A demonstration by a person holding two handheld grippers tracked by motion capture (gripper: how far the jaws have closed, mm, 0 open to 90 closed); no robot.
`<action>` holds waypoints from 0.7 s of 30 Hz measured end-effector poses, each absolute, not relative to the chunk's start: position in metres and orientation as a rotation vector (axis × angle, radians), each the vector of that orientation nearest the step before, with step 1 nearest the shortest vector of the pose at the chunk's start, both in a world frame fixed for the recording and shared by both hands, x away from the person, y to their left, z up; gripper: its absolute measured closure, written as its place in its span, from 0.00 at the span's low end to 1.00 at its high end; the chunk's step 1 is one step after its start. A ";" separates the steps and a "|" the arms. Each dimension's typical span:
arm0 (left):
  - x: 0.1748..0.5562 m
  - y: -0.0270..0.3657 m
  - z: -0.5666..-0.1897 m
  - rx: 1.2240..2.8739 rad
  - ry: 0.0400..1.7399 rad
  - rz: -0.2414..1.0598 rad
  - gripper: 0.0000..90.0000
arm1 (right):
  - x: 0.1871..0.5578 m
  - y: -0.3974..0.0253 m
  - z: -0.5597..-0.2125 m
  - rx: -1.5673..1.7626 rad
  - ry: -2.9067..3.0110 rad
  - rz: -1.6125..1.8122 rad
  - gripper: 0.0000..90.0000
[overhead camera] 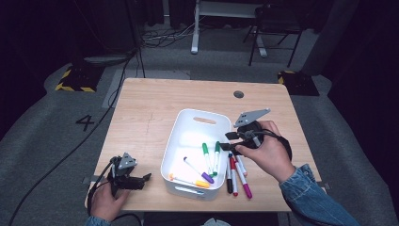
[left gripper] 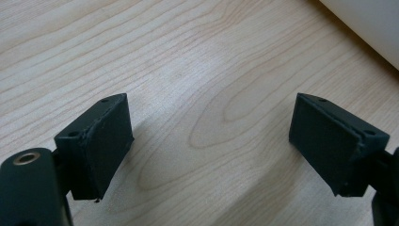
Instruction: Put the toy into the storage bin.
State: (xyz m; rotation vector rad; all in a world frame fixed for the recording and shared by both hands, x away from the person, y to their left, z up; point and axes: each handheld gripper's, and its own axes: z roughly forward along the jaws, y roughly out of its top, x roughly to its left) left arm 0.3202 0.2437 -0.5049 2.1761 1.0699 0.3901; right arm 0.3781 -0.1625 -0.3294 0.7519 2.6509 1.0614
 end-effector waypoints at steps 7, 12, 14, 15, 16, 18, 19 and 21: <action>0.320 0.244 -0.505 2.176 1.070 0.390 0.16 | 0.385 -0.188 -0.329 0.830 2.611 1.051 0.60; 0.320 0.244 -0.505 2.176 1.070 0.390 0.16 | 0.390 -0.199 -0.334 0.885 2.595 1.041 0.60; 0.320 0.244 -0.505 2.176 1.070 0.390 0.16 | 0.392 -0.202 -0.336 0.902 2.588 1.034 0.60; 0.320 0.244 -0.505 2.176 1.070 0.390 0.16 | 0.393 -0.204 -0.337 0.914 2.587 1.032 0.60; 0.320 0.244 -0.505 2.177 1.069 0.390 0.16 | 0.394 -0.205 -0.338 0.914 2.584 1.030 0.60; 0.320 0.244 -0.505 2.176 1.069 0.390 0.16 | 0.396 -0.207 -0.341 0.938 2.581 1.021 0.60; 0.320 0.244 -0.505 2.176 1.070 0.390 0.16 | 0.397 -0.208 -0.342 0.935 2.580 1.018 0.61; 0.320 0.244 -0.505 2.176 1.070 0.391 0.16 | 0.399 -0.210 -0.347 0.959 2.578 1.005 0.64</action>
